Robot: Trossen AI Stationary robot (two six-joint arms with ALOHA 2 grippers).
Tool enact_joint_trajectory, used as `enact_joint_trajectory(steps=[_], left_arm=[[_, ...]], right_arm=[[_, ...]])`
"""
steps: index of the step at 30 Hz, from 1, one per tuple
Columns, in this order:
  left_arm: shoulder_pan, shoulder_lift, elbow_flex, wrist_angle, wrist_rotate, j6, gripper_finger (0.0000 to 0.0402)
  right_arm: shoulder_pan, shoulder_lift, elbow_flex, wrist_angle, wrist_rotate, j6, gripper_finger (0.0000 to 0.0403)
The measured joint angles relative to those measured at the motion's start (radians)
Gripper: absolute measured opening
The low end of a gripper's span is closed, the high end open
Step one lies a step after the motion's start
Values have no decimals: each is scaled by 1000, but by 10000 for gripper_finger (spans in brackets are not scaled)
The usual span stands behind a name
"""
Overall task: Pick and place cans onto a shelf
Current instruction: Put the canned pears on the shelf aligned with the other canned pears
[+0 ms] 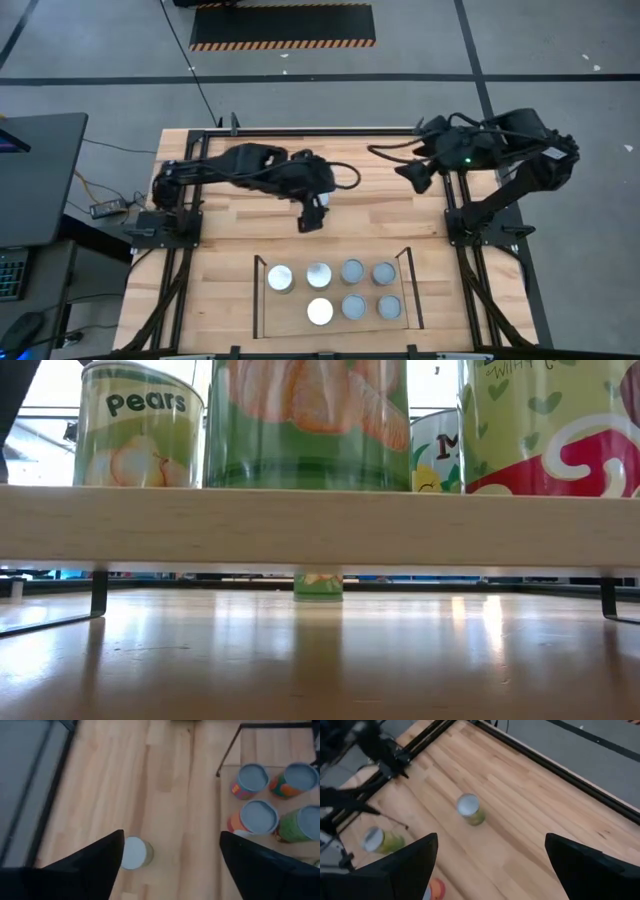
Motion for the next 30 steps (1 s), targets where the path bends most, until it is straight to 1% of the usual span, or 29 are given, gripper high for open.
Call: enact_joint_trajectory(steps=[2,4,6,9,14,17,21,23,25,27,30], left_arm=[[23,21,0,1,35,-24,315],[42,36,0,-5,39,-49,299],[62,50,1,-8,39,-70,294],[91,77,1,-19,45,-118,308],[123,145,1,-125,69,-169,341],[127,202,0,-134,91,-115,356],[137,251,0,-116,130,9,359],[157,266,0,-113,156,52,360],[185,270,0,-97,159,94,360],[213,264,-32,-53,178,135,360],[254,250,-122,-6,238,166,360]], right_arm=[[17,-16,-2,-11,3,-8,376],[31,-33,-6,-10,4,-39,376],[37,-45,-6,-10,6,-67,376],[37,-58,-6,-9,5,-117,376],[36,-71,-7,-10,0,-192,376],[36,-76,-7,-10,0,-201,376],[36,-80,-7,-10,-2,-202,376],[36,-80,-7,-10,-5,-195,376],[36,-80,-7,-10,-6,-192,376],[36,-80,-8,-9,-4,-183,376],[35,-79,-11,-10,2,-165,376]])
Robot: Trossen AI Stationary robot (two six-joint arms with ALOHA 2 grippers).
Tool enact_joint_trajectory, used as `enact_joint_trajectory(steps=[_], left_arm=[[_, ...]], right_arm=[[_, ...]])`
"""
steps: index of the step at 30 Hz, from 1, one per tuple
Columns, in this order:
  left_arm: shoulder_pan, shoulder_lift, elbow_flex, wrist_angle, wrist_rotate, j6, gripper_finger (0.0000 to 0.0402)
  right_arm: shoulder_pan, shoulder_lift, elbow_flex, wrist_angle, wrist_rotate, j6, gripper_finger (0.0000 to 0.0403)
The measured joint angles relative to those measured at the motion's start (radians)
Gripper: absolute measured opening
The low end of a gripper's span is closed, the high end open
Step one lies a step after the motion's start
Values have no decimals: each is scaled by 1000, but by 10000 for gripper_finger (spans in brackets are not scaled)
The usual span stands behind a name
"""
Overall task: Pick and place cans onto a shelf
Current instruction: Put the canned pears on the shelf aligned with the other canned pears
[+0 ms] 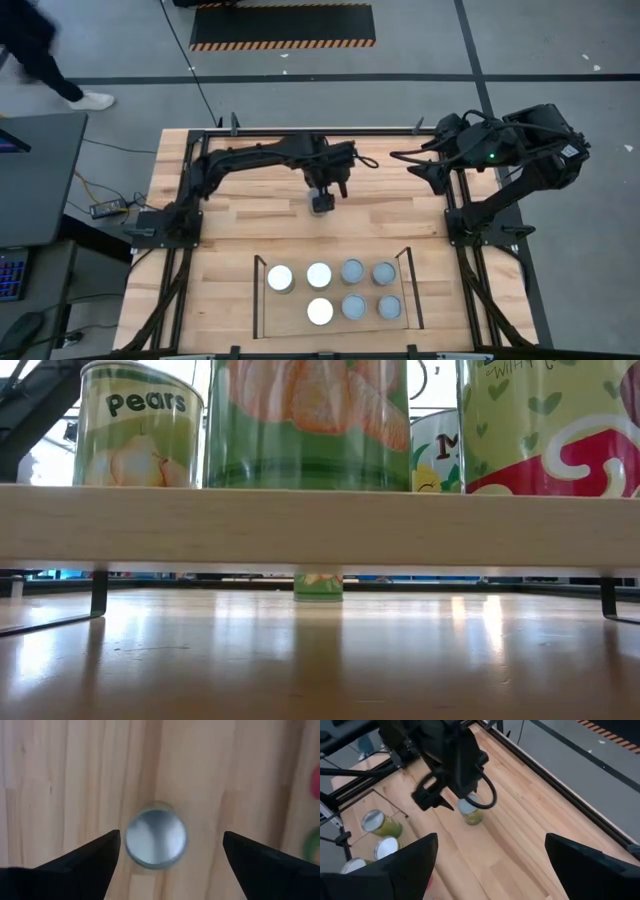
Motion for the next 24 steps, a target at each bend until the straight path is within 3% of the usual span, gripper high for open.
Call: enact_joint_trajectory(steps=[11,24], left_arm=[[50,-16,-181,142,83,100,360],[68,-16,-205,172,98,32,360]], right_arm=[[-33,26,0,4,26,15,376],[-104,42,0,4,22,-21,376]])
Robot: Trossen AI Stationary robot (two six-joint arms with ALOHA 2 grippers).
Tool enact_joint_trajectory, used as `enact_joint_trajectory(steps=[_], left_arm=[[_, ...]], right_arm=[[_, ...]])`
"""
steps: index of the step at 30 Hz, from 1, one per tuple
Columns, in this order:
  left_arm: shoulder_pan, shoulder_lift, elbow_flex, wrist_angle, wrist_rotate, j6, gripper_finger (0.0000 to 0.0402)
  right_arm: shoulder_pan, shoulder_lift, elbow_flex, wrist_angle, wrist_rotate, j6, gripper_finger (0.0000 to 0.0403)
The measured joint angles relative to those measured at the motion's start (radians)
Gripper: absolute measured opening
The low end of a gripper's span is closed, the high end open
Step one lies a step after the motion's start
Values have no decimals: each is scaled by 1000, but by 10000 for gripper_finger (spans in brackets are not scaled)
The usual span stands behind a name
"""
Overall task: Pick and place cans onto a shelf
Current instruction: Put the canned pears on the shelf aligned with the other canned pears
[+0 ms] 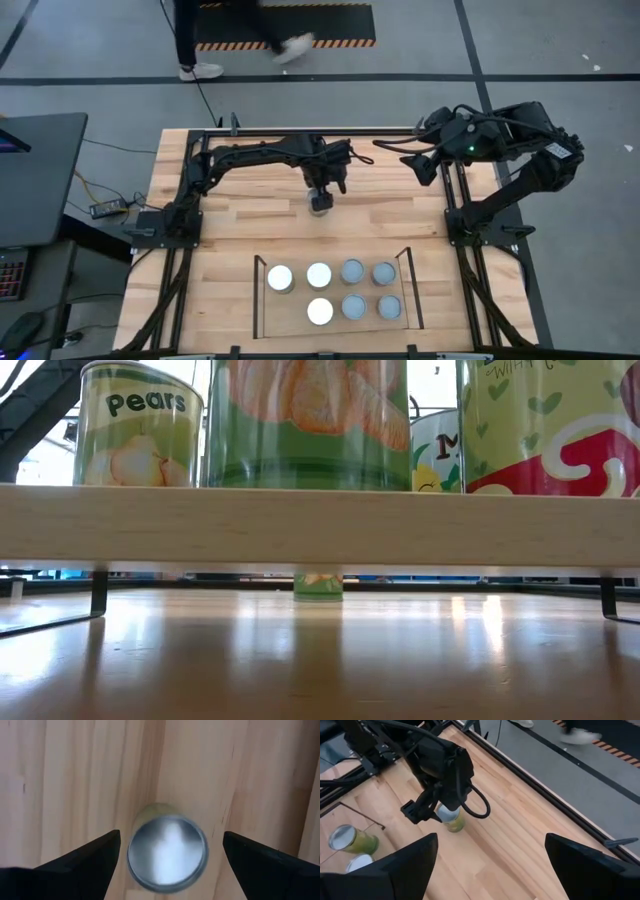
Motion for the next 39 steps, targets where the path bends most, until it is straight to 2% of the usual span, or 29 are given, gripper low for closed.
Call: enact_joint_trajectory(steps=[11,21,30,35,39], left_arm=[[-19,-2,-102,11,-41,-59,360],[-40,-2,-111,48,-96,-64,358],[-43,-2,-111,46,-123,-66,321],[-68,-29,-65,-29,-129,-126,321],[-111,-89,35,-114,-135,-198,321]], right_arm=[[-9,0,0,0,-29,-31,376],[-9,0,0,-1,-34,-35,376],[-9,0,0,-3,-34,-35,376],[2,-5,0,-3,-35,-35,376],[16,-11,0,-4,-34,-43,375]])
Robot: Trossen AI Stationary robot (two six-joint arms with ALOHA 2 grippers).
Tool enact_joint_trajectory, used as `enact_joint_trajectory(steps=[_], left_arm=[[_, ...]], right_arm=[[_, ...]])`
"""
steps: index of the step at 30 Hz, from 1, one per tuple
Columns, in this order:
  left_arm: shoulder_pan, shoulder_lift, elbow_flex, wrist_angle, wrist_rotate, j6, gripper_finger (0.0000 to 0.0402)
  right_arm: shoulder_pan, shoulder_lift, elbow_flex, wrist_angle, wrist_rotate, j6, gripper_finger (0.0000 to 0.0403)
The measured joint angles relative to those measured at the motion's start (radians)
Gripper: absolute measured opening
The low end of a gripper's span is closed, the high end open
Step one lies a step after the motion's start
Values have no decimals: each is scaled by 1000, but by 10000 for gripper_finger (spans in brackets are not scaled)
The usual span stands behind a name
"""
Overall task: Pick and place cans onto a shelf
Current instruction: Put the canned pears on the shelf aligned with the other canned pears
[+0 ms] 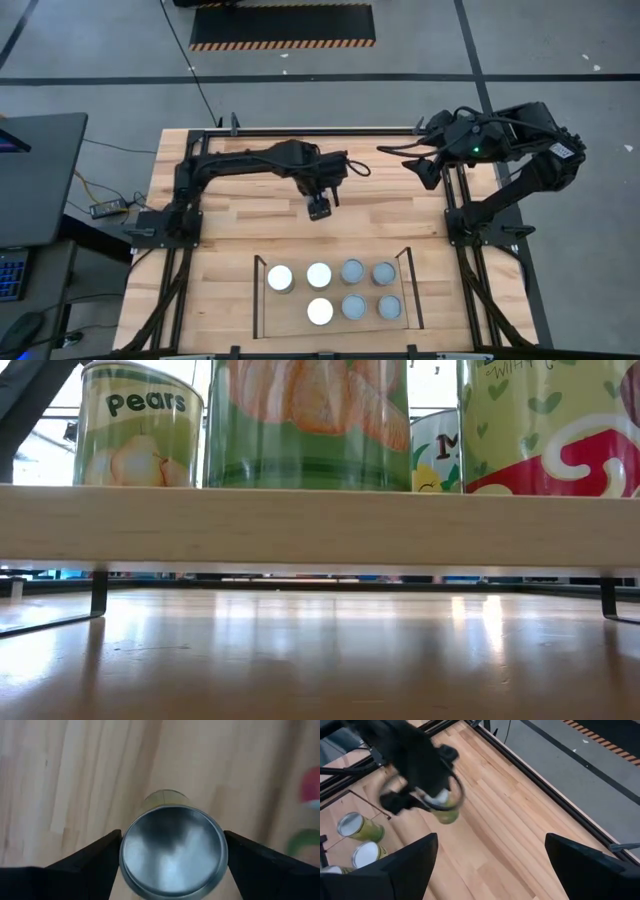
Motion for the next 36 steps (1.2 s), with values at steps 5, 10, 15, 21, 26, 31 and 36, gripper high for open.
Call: enact_joint_trajectory(steps=[5,10,15,21,26,31,36], left_arm=[[-88,-58,110,-128,0,-114,321],[-233,-107,189,-215,1,-210,321],[-391,-122,275,-205,5,-390,321],[-555,-129,350,-171,-9,-562,322],[-657,-160,348,-119,-44,-600,322],[-755,-162,344,-146,-87,-606,322],[-814,-129,343,-194,-163,-607,322]], right_arm=[[24,1,0,0,1,-18,375],[56,1,0,0,4,-32,375],[90,1,0,0,7,-44,375],[114,1,0,0,8,10,375],[138,13,0,7,35,113,375],[198,62,0,7,131,258,375],[249,146,0,8,158,386,375]])
